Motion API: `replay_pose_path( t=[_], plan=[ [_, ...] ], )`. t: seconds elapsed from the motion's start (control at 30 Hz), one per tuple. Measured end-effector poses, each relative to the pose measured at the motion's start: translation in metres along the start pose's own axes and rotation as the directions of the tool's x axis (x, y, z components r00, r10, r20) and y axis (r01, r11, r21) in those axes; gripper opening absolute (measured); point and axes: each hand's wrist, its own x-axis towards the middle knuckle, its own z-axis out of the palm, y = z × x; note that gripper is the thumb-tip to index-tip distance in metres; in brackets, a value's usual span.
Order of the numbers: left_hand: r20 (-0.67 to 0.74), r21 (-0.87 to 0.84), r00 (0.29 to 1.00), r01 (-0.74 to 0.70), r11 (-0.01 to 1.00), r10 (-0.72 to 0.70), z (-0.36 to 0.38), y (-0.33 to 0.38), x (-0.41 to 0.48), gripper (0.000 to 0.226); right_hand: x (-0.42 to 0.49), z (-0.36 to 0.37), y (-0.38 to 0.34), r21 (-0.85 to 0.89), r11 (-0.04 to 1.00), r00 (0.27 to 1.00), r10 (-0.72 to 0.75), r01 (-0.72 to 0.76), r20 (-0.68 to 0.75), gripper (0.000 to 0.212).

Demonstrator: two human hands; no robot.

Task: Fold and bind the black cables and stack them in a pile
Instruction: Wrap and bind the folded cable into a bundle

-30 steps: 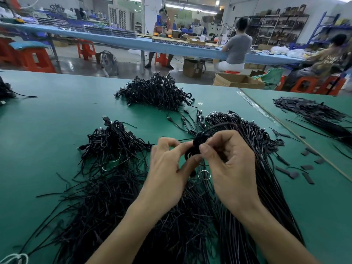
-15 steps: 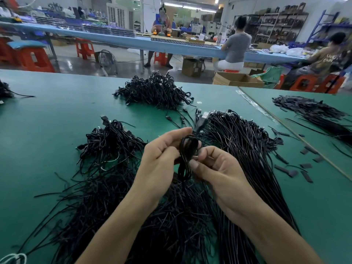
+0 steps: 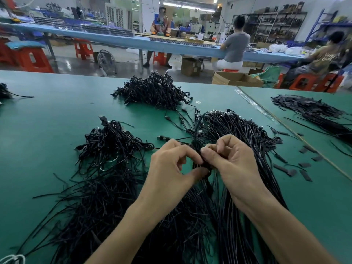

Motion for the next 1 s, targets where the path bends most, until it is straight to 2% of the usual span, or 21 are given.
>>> replay_pose_path(
  t=[0.07,0.17,0.33,0.5,0.6,0.73,0.8,0.9,1.0],
  plan=[
    [-0.024,0.033,0.998,0.065,0.997,-0.064,0.002,-0.003,0.0,0.031,-0.001,0.001,-0.002,-0.019,0.999,0.999,-0.042,0.042,0.015,0.041],
    [-0.035,0.03,0.99,0.139,0.99,-0.138,0.0,-0.004,0.0,0.027,-0.003,0.005,-0.004,-0.043,0.995,0.995,-0.086,0.088,0.057,0.037],
    [0.048,-0.288,0.953,0.299,0.91,-0.298,-0.005,-0.008,0.006,0.016,-0.009,0.012,-0.001,0.059,0.998,0.991,-0.041,0.034,0.124,0.03],
    [0.052,-0.481,0.957,0.274,0.833,-0.285,-0.009,0.001,0.009,0.044,-0.011,0.012,0.01,0.13,0.982,0.982,0.117,-0.137,0.15,0.032],
    [0.07,-0.577,0.97,0.231,0.783,-0.235,-0.013,0.007,0.009,0.032,-0.01,0.007,0.014,0.159,0.962,0.97,0.201,-0.222,0.134,0.035],
    [0.154,-0.43,0.979,0.186,0.883,-0.132,-0.011,0.008,0.004,0.006,-0.007,0.004,0.015,0.207,0.942,0.964,0.258,-0.265,0.059,0.037],
    [0.146,-0.319,0.983,0.156,0.935,-0.114,-0.007,0.006,0.001,0.017,-0.005,0.003,0.015,0.194,0.951,0.969,0.247,-0.242,-0.003,0.04],
    [0.0,-0.021,0.999,0.047,0.999,-0.047,-0.002,-0.002,-0.001,0.03,-0.003,0.003,0.01,0.2,0.964,0.98,0.191,-0.178,-0.052,0.039],
    [-0.021,0.038,0.993,0.116,0.993,-0.115,0.0,-0.006,-0.001,0.031,-0.006,0.005,0.004,0.222,0.968,0.992,0.122,-0.116,-0.014,0.036]
  ],
)
